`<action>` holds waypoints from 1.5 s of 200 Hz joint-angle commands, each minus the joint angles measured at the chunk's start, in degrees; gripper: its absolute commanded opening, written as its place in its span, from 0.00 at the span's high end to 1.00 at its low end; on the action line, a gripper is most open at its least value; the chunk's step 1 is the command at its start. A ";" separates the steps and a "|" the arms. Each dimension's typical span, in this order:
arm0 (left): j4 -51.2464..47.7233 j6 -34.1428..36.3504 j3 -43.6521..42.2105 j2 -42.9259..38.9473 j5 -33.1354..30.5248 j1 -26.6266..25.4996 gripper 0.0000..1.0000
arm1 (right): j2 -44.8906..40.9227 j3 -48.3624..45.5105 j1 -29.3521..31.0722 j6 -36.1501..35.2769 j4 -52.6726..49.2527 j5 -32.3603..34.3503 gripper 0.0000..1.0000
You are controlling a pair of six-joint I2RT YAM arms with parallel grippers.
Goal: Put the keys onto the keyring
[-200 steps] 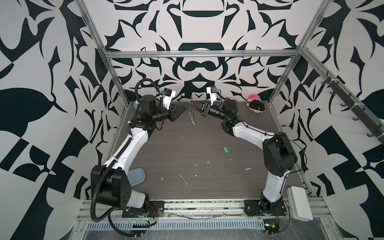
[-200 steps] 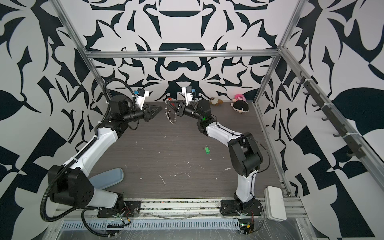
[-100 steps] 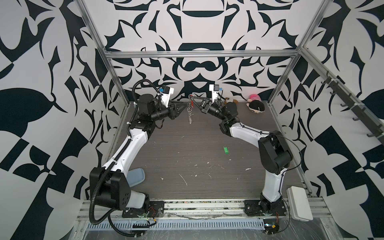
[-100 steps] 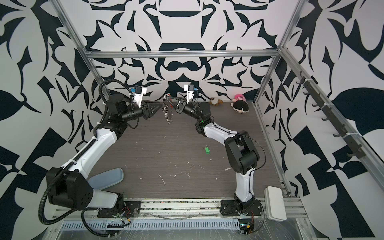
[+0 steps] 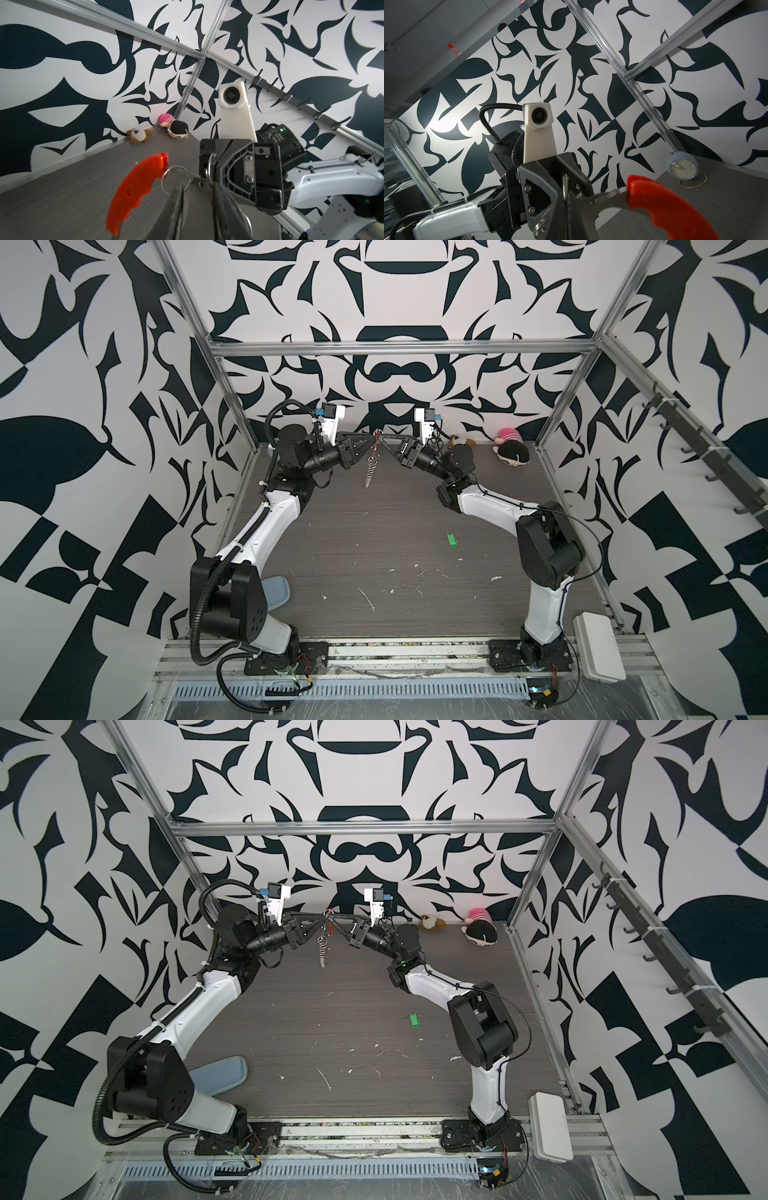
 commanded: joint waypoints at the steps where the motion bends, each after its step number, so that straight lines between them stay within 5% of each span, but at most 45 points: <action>1: 5.85 -4.66 1.81 1.30 1.96 0.25 0.76 | -1.23 3.72 0.58 1.04 5.50 -1.81 1.00; 101: 8.85 -6.23 1.62 1.08 3.09 0.95 0.71 | -0.44 3.88 0.70 2.43 6.11 -4.01 1.00; 168: 8.76 -7.78 1.63 2.27 6.74 0.95 0.88 | 0.25 5.42 0.79 2.50 5.40 -3.81 1.00; 180: 8.14 -7.09 1.47 2.01 6.96 0.95 1.00 | 0.54 5.90 0.81 2.89 5.40 -3.75 1.00; 189: 7.09 -6.25 1.55 1.70 7.00 0.95 1.00 | 0.74 6.34 0.86 3.23 5.37 -3.76 1.00; 217: -3.83 2.04 3.38 -0.15 8.05 1.04 1.00 | -0.58 4.87 -1.11 2.63 2.73 -5.31 0.79; 264: -40.06 29.20 15.18 0.24 8.75 0.96 1.00 | -8.02 -2.75 -7.06 -9.30 -10.58 -8.61 0.71; 300: -48.02 32.98 19.81 2.19 9.53 0.91 1.00 | -10.76 -1.08 -5.03 -22.73 -26.56 -10.13 0.71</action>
